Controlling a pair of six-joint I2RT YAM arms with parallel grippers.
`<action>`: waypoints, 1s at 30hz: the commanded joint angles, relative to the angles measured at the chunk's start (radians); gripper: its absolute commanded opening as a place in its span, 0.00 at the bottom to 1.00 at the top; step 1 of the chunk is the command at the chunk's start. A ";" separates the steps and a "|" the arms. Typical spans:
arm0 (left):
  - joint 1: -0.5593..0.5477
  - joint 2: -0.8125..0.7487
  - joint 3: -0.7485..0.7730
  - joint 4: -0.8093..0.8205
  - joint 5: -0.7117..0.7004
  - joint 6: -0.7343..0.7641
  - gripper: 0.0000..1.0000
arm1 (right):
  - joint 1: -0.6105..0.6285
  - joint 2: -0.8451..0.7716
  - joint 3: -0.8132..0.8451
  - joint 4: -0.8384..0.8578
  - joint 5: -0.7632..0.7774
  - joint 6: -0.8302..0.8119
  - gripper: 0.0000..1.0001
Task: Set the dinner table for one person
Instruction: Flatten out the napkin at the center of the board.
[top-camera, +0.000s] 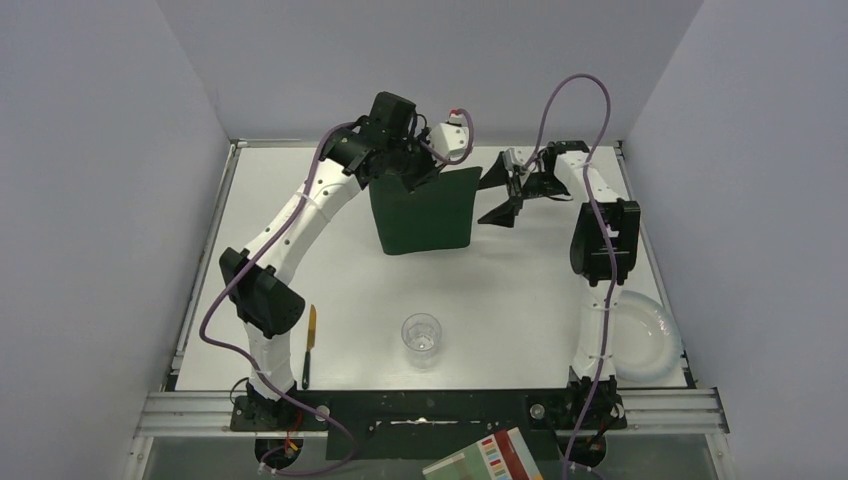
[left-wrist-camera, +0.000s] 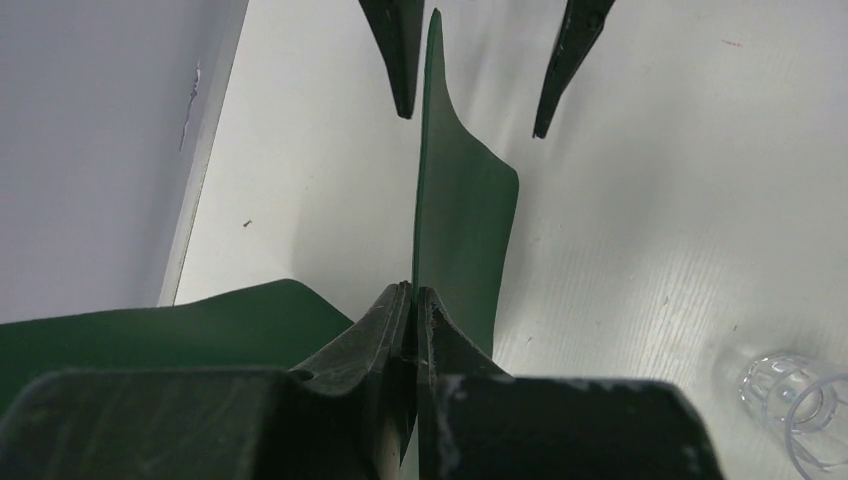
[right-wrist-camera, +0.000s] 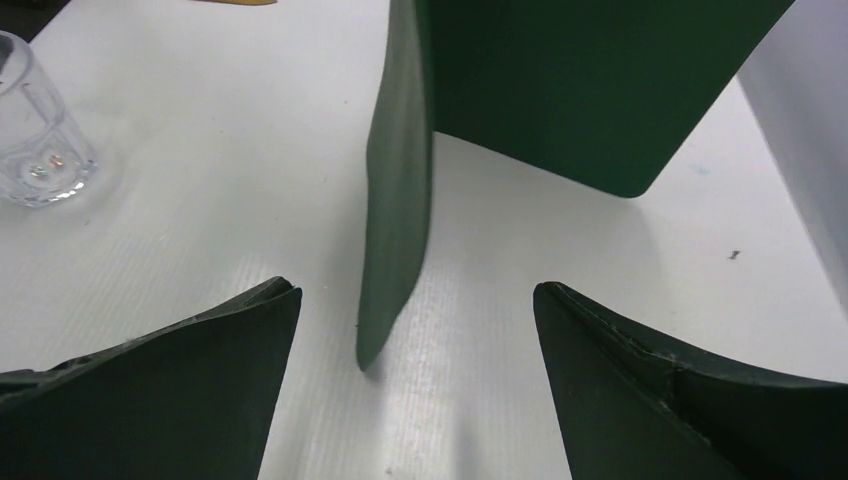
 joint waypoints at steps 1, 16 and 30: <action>0.007 -0.040 -0.009 0.044 0.018 0.015 0.00 | 0.021 -0.109 -0.064 -0.021 -0.127 -0.052 0.90; 0.014 -0.023 0.000 0.082 0.043 -0.009 0.00 | 0.152 -0.058 -0.040 -0.021 -0.128 -0.116 0.02; 0.143 -0.049 -0.227 0.380 -0.180 -0.042 0.60 | 0.077 -0.289 -0.421 -0.021 -0.103 -0.229 0.00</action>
